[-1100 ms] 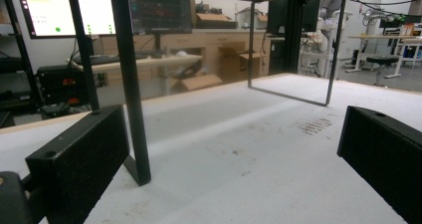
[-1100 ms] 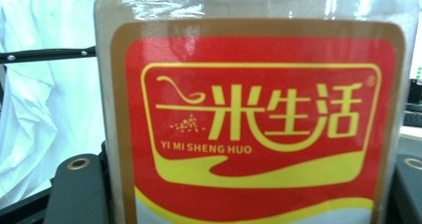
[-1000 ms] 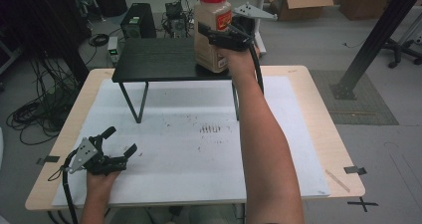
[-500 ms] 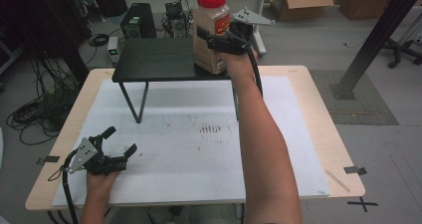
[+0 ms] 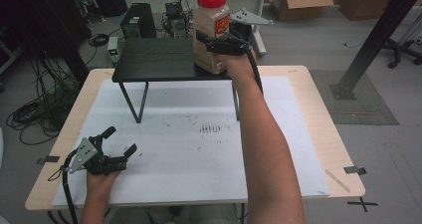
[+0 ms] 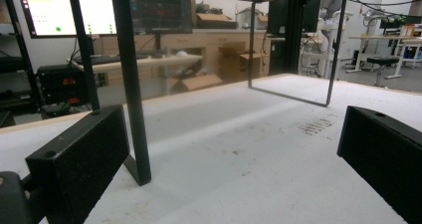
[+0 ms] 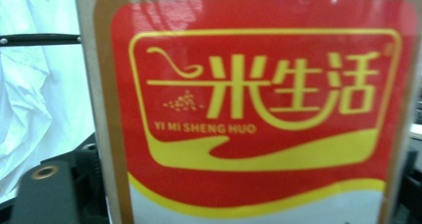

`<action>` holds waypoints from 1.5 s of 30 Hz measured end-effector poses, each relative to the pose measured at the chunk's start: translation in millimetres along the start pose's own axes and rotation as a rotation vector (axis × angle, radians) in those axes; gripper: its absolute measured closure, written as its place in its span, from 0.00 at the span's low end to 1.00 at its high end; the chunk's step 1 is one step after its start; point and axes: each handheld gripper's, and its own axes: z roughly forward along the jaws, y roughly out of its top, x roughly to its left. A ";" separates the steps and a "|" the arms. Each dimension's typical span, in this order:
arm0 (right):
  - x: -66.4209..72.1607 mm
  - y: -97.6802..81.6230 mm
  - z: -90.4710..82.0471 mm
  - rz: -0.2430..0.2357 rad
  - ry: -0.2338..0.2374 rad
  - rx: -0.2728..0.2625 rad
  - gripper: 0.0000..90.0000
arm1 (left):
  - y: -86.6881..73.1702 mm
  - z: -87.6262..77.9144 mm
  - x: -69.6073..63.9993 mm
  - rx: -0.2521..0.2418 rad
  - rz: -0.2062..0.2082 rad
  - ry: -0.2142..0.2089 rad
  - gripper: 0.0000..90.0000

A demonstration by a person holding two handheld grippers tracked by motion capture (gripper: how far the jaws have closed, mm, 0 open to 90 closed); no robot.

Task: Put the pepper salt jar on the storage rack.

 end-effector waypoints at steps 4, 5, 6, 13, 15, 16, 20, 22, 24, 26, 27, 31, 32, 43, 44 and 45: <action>0.0 0.6 -1.2 0.005 -0.007 -0.008 0.13 | 0.0 0.1 0.2 0.001 0.000 -0.001 0.00; 0.4 1.0 -1.5 0.004 -0.008 -0.009 0.13 | 0.0 0.1 0.2 0.001 -0.002 -0.001 0.00; 0.7 1.4 -1.8 0.003 -0.006 -0.014 0.13 | 0.0 0.1 0.2 0.001 -0.002 -0.001 0.00; 0.5 3.6 -6.3 0.000 -0.015 -0.016 0.09 | 0.0 0.0 0.1 -0.001 -0.001 0.000 0.00; -0.3 3.5 -8.1 0.011 -0.016 -0.012 0.06 | 0.0 0.0 0.1 0.000 -0.001 0.000 0.00; -0.6 3.2 -9.1 0.023 -0.020 -0.007 0.04 | 0.0 0.0 0.1 0.000 -0.001 -0.001 0.00; -0.5 3.8 -12.4 0.055 -0.003 -0.008 0.00 | 0.0 0.0 0.0 0.000 0.000 0.000 0.00; 0.1 4.8 -14.1 0.058 0.001 -0.014 0.00 | 0.0 -0.1 -0.2 0.000 0.001 0.000 0.00; 0.7 6.2 -17.0 0.061 -0.004 -0.015 0.00 | 0.0 -0.1 -0.2 0.000 0.001 0.000 0.00; 1.2 6.7 -18.9 0.063 -0.013 -0.013 0.00 | -0.1 0.0 -0.1 0.000 0.001 0.001 0.00; 1.4 7.0 -20.3 0.069 -0.016 -0.012 0.00 | -0.1 -0.1 0.0 0.001 0.001 0.001 0.00; 2.1 9.0 -28.5 0.076 -0.033 -0.004 0.00 | -0.1 -0.3 0.3 0.000 -0.001 0.000 0.00; 2.3 9.9 -31.2 0.078 -0.037 -0.004 0.00 | -0.1 -0.2 0.3 -0.001 -0.001 0.001 0.00; 9.2 10.1 -73.4 0.063 -0.036 -0.051 0.00 | -0.1 -0.1 0.1 0.000 0.002 0.000 0.00; 10.5 9.6 -77.9 0.061 -0.033 -0.055 0.00 | -0.1 0.0 0.0 -0.002 -0.001 0.000 0.00; 12.0 8.9 -82.5 0.057 -0.033 -0.056 0.00 | 0.0 -0.1 0.2 0.001 0.000 0.000 0.00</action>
